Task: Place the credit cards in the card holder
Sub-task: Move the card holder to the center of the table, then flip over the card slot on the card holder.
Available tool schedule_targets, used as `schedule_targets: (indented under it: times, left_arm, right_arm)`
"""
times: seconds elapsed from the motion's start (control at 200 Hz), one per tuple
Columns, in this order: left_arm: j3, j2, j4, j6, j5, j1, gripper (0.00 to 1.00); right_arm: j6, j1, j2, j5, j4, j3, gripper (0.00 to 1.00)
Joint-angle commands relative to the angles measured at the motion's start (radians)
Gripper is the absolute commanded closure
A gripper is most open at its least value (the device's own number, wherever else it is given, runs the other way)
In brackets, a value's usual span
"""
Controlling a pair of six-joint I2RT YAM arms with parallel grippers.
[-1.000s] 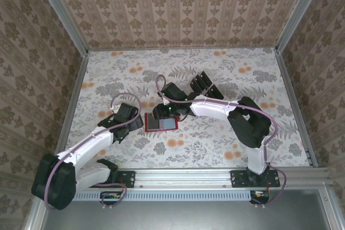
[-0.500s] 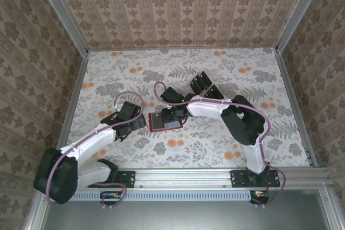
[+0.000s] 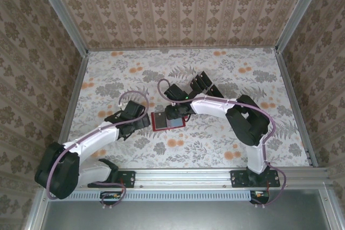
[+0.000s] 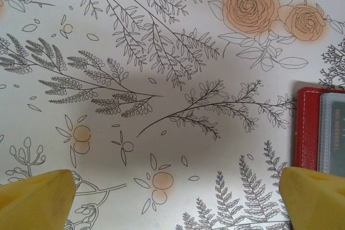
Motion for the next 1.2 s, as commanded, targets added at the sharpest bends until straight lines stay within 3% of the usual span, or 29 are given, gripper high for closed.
schedule_targets:
  times: [0.0, 0.72, 1.195]
  left_arm:
    - [0.030, 0.009, 0.010, 0.006, 0.000, -0.009, 0.00]
    - [0.045, 0.058, 0.046, -0.007, 0.003, -0.066, 0.00]
    - [0.050, 0.083, 0.059, -0.016, -0.002, -0.088, 0.00]
  right_arm:
    - [-0.017, -0.008, -0.048, 0.045, -0.035, -0.020, 0.55]
    - [-0.006, -0.045, -0.032, -0.056, 0.055, -0.087, 0.56]
    - [-0.006, -0.044, -0.097, -0.046, 0.071, -0.095, 0.56]
